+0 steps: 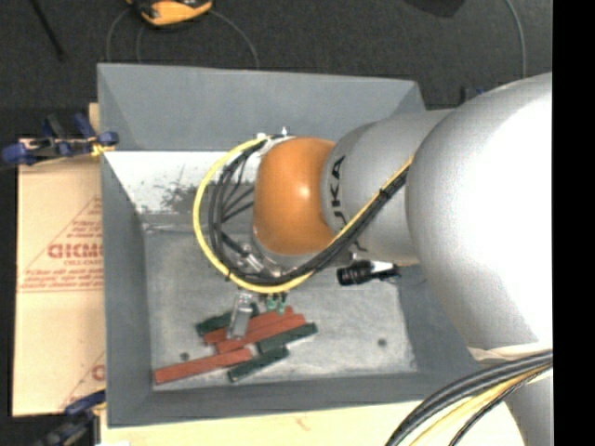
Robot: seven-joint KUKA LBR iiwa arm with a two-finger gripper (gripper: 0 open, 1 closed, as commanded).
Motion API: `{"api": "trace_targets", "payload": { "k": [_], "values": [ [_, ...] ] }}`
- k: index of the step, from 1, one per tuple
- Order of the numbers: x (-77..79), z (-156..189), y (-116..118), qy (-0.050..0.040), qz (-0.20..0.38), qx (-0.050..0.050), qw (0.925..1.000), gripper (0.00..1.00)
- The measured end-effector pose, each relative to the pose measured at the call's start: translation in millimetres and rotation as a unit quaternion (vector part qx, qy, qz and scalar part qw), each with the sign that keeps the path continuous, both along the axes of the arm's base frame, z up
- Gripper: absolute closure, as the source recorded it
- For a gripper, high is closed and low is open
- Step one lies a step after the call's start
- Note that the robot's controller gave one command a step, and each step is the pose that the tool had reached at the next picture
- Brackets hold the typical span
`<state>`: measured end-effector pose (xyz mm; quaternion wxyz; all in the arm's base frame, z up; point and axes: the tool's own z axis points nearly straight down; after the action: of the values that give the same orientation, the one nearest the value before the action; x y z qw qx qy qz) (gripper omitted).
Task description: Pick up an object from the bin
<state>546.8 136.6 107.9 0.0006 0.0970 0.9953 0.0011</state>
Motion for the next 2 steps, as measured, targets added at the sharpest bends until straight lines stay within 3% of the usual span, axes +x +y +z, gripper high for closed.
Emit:
{"api": "trace_targets", "payload": {
  "k": [1,2],
  "values": [
    [-12.5,0.3,-12.9,0.0002,-0.02,0.0,0.9998,0.0],
    [1.8,-0.4,-33.8,-0.0006,-0.023,-0.001,0.9997,0.0]
  ]
}}
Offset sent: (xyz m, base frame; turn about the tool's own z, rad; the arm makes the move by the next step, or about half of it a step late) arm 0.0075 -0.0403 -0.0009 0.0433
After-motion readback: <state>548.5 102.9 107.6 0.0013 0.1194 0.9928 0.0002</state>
